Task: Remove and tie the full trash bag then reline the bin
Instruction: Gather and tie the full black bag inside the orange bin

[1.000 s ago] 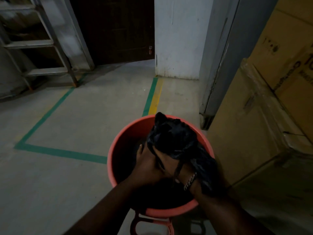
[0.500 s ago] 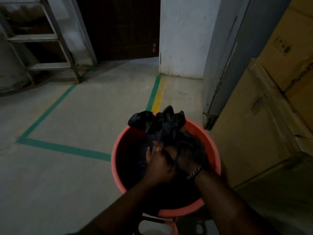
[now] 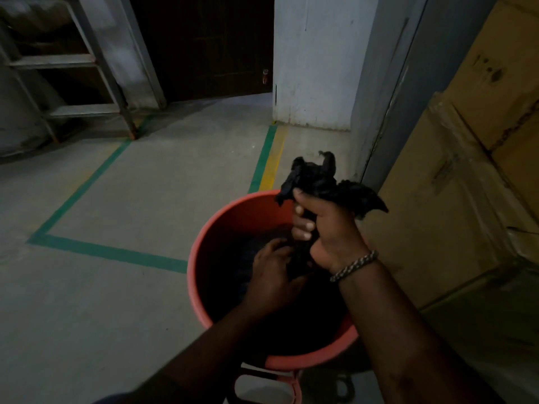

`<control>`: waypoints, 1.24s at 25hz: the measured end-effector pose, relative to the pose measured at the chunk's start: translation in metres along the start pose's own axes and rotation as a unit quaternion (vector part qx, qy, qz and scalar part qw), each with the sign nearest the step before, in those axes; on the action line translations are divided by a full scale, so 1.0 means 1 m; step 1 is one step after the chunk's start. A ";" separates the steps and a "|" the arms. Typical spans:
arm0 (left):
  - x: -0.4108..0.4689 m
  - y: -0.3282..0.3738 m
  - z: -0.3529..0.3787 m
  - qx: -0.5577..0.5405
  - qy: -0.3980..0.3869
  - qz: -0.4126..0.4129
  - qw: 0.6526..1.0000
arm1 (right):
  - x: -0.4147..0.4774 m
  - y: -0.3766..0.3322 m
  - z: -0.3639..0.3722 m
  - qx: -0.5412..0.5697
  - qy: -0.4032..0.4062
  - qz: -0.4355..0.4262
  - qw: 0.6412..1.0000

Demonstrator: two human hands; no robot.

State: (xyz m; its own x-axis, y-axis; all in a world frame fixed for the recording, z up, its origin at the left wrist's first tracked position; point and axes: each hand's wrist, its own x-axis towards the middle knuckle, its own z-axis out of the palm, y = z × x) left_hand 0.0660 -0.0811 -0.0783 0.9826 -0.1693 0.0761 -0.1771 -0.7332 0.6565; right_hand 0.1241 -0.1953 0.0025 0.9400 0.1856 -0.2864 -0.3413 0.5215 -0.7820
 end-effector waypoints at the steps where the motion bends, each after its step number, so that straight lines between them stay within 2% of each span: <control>1: 0.001 -0.004 0.001 -0.010 -0.011 0.013 1.000 | -0.002 -0.006 -0.002 0.020 0.005 -0.006 1.000; 4: 0.004 -0.008 0.001 0.009 -0.043 -0.005 0.999 | -0.004 -0.030 -0.013 0.070 0.030 -0.025 0.997; 8: 0.003 -0.002 0.000 0.045 -0.040 -0.006 0.998 | -0.011 -0.042 -0.021 0.060 0.043 -0.028 0.997; 12: 0.009 -0.012 0.004 0.064 -0.072 0.052 0.994 | -0.020 -0.051 -0.015 0.039 0.019 -0.063 0.997; 14: 0.011 -0.017 0.008 0.041 -0.108 0.077 0.990 | -0.022 -0.053 -0.015 0.029 0.011 -0.080 0.996; 19: 0.010 -0.016 0.004 -0.082 -0.173 0.073 0.979 | -0.020 -0.057 -0.021 0.036 0.009 -0.114 0.993; 22: 0.003 -0.015 -0.002 -0.113 -0.109 0.069 0.985 | -0.019 -0.057 -0.019 0.048 -0.001 -0.120 0.992; 26: 0.002 -0.020 0.000 -0.056 -0.078 0.035 0.995 | -0.025 -0.057 -0.009 0.031 -0.017 -0.119 0.992; 31: 0.002 -0.008 -0.004 -0.048 -0.017 0.085 0.995 | -0.027 -0.065 -0.014 0.030 -0.039 -0.132 0.990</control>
State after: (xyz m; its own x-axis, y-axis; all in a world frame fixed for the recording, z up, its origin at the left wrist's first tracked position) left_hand 0.0693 -0.0730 -0.0807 0.9365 -0.3081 0.1677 -0.3324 -0.6265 0.7050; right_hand 0.1210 -0.2458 0.0536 0.9946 0.0986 -0.0311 -0.0849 0.6081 -0.7893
